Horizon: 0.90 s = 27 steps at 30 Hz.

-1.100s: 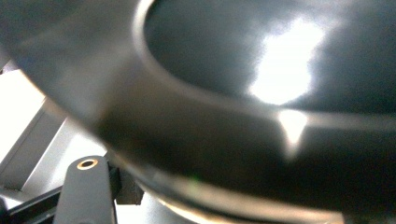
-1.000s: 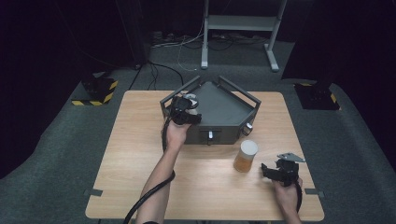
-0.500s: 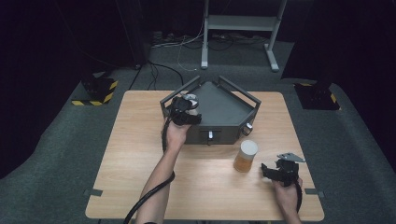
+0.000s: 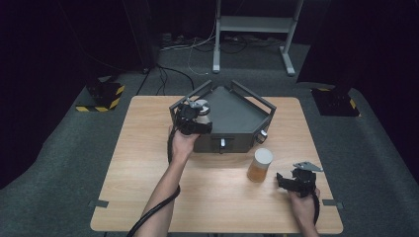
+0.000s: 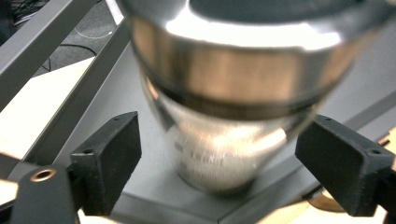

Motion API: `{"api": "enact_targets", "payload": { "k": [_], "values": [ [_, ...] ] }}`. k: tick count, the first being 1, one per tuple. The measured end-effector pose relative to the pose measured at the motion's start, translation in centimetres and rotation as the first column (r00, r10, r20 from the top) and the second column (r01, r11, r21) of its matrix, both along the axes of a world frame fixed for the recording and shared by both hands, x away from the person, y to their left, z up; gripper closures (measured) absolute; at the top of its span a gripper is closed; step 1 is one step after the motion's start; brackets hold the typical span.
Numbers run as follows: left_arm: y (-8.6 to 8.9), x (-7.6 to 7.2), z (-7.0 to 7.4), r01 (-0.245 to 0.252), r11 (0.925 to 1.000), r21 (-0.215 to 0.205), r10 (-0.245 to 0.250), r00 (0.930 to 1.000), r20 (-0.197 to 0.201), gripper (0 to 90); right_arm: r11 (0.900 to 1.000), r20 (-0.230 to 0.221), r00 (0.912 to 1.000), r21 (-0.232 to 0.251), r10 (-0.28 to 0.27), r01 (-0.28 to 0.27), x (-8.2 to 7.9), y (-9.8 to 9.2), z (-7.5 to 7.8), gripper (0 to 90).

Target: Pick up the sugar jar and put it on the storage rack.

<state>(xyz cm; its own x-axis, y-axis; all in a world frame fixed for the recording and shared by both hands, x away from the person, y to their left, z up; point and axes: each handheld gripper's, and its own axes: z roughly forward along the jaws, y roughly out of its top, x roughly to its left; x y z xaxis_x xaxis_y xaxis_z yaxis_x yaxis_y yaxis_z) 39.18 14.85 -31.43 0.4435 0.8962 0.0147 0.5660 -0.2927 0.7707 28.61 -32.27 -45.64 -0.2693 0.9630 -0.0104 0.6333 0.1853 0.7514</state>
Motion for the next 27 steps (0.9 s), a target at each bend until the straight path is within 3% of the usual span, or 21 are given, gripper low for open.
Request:
{"api": "enact_targets", "payload": {
  "k": [19, 27],
  "values": [
    [2.6, -3.8, -1.7, -0.006, 0.9995, -0.031, 0.007, 0.9998, 0.017, 9.3, 1.000, -0.001, 1.0000, -0.001, -0.001, 0.001, 0.0, 0.0, 0.0, 11.4],
    [3.1, -5.2, -2.7, -0.002, 0.9999, -0.011, 0.003, 0.9999, 0.014, 8.8, 1.000, -0.001, 1.0000, 0.001, -0.001, 0.001, 0.0, 0.0, 0.0, 11.3]
  ]
}}
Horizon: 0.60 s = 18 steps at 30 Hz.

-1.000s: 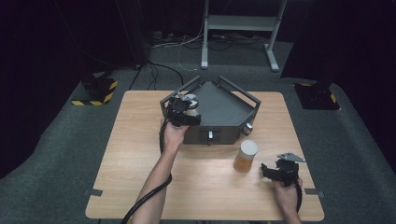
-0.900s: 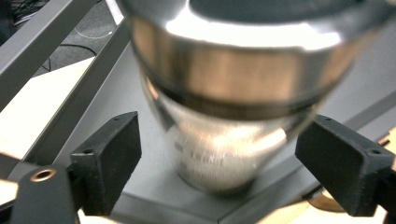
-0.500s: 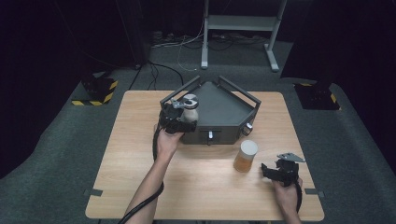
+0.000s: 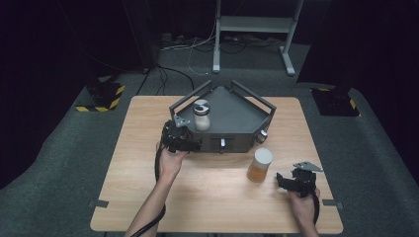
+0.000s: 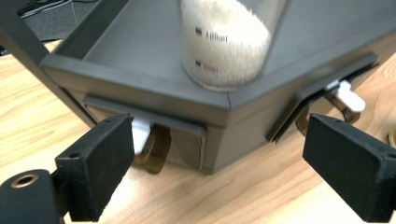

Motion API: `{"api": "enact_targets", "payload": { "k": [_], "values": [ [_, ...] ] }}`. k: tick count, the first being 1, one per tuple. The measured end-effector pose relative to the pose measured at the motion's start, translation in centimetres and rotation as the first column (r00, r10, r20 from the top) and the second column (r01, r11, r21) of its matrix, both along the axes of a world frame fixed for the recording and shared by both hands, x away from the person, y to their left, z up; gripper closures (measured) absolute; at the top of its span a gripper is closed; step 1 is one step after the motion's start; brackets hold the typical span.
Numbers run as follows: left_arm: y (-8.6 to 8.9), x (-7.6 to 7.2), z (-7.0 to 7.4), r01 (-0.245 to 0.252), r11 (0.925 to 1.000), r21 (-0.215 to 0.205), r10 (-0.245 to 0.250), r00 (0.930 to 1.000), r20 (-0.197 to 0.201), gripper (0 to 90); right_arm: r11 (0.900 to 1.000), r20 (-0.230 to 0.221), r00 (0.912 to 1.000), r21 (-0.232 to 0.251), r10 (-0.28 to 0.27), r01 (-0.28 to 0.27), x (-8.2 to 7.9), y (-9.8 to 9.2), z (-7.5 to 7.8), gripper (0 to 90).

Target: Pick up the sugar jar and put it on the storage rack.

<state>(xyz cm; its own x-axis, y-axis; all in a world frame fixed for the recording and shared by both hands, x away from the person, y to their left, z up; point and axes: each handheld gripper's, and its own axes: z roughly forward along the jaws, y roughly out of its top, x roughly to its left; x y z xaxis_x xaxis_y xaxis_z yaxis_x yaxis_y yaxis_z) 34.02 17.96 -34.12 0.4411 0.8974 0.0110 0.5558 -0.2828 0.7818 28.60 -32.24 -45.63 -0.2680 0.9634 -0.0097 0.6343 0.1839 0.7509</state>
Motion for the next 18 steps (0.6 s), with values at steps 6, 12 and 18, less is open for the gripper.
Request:
{"api": "enact_targets", "payload": {
  "k": [6, 12, 18],
  "values": [
    [0.3, -0.7, -0.8, 0.004, 1.0000, 0.004, -0.004, 1.0000, -0.009, 8.6, 1.000, -0.001, 1.0000, 0.000, 0.000, 0.000, 0.0, 0.0, 0.0, 11.4],
    [0.5, -1.3, -2.2, 0.001, 1.0000, -0.003, -0.001, 0.9997, -0.024, 8.4, 1.000, 0.000, 1.0000, 0.000, 0.000, 0.000, 0.0, 0.0, 0.0, 11.4],
    [0.3, -1.6, -4.2, 0.000, 1.0000, -0.005, 0.000, 0.9984, -0.057, 8.3, 1.000, 0.000, 1.0000, 0.000, -0.001, 0.001, 0.0, 0.0, 0.0, 11.4]
  ]
}}
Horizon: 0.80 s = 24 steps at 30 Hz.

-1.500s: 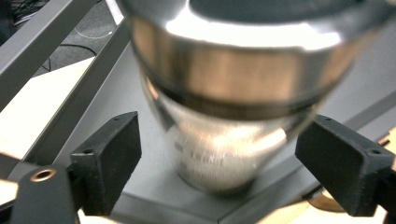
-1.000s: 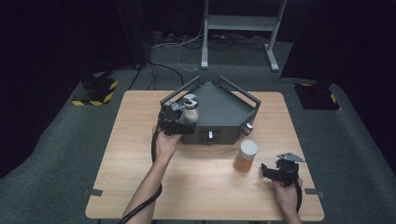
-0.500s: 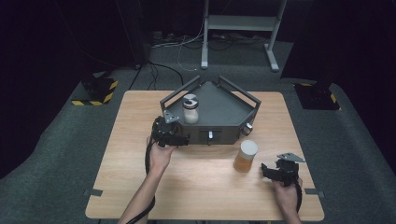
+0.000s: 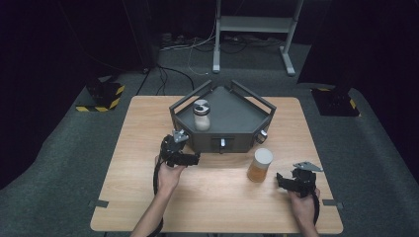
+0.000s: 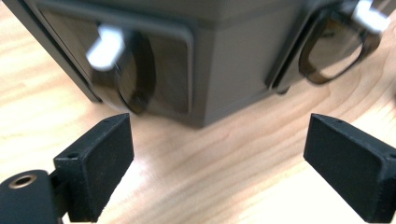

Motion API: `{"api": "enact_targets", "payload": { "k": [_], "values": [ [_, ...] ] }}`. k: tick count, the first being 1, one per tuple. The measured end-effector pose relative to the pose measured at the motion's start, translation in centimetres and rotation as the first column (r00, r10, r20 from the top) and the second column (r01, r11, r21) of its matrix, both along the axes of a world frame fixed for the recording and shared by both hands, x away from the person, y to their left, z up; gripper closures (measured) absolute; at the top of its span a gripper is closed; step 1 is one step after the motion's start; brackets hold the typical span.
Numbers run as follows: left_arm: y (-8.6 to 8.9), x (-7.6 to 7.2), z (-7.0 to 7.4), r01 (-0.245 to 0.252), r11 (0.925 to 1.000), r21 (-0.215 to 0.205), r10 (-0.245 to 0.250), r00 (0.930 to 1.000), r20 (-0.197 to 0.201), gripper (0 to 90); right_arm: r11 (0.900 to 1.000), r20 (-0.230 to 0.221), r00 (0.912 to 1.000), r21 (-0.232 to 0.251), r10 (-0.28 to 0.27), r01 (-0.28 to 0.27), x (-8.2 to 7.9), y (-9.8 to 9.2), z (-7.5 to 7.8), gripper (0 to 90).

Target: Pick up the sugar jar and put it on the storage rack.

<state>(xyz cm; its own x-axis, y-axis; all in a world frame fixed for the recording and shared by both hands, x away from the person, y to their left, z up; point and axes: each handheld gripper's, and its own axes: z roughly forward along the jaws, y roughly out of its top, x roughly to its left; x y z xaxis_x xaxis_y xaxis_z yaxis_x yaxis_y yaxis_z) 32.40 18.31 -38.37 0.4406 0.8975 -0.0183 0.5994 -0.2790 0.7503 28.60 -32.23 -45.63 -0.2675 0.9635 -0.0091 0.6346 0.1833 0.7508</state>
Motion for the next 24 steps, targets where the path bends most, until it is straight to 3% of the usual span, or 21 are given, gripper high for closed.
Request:
{"api": "enact_targets", "payload": {
  "k": [14, 24],
  "values": [
    [-0.5, -0.8, -4.0, -0.020, 0.9998, 0.006, 0.020, 0.9986, -0.048, 8.0, 1.000, 0.000, 1.0000, 0.000, 0.000, 0.000, 0.0, 0.0, 0.0, 11.3],
    [-1.1, -0.7, -5.1, -0.043, 0.9987, 0.029, 0.044, 0.9976, -0.053, 8.0, 1.000, 0.000, 1.0000, 0.000, 0.000, 0.000, 0.0, 0.0, 0.0, 11.4]
  ]
}}
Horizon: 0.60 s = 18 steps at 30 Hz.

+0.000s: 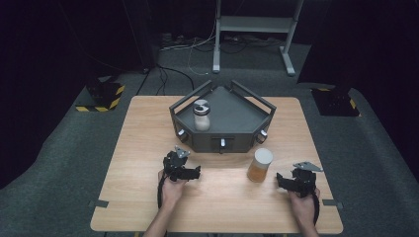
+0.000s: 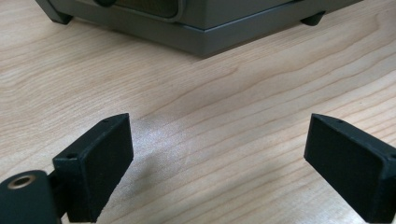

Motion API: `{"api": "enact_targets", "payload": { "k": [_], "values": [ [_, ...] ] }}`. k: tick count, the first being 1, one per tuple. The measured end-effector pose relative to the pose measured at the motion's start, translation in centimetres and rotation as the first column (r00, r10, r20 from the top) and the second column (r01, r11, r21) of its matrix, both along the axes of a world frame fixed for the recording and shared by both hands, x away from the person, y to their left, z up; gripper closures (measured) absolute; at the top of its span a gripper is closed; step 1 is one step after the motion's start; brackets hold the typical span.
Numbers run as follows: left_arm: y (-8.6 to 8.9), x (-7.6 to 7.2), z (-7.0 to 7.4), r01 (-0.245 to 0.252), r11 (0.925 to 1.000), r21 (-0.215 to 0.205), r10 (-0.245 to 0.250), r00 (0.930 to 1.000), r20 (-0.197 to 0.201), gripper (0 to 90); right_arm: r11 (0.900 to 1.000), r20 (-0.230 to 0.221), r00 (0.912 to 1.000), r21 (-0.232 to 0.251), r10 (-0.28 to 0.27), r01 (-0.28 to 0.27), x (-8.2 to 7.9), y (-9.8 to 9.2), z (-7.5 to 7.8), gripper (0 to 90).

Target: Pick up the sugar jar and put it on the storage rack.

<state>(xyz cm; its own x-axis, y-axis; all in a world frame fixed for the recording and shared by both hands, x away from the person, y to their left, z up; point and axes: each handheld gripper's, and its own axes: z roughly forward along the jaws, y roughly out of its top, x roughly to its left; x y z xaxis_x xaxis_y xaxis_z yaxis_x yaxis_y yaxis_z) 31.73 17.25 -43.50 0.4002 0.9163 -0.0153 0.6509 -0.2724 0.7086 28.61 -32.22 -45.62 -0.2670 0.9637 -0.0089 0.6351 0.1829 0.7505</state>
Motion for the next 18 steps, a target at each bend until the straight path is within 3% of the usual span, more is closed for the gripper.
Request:
{"api": "enact_targets", "payload": {
  "k": [11, 15, 18],
  "values": [
    [-0.9, 0.1, -1.0, 0.002, 0.9995, 0.033, -0.002, 1.0000, 0.002, 7.7, 1.000, 0.000, 1.0000, 0.000, 0.000, 0.000, 0.0, 0.0, 0.0, 11.4],
    [-0.9, 0.0, -1.2, -0.001, 0.9997, 0.025, 0.001, 0.9999, 0.010, 7.1, 1.000, 0.000, 1.0000, 0.000, 0.000, 0.000, 0.0, 0.0, 0.0, 11.3],
    [-0.6, -0.4, -1.9, 0.000, 1.0000, 0.009, -0.001, 0.9993, 0.039, 5.7, 1.000, 0.000, 1.0000, 0.000, 0.000, 0.000, 0.0, 0.0, 0.0, 11.3]
  ]
}}
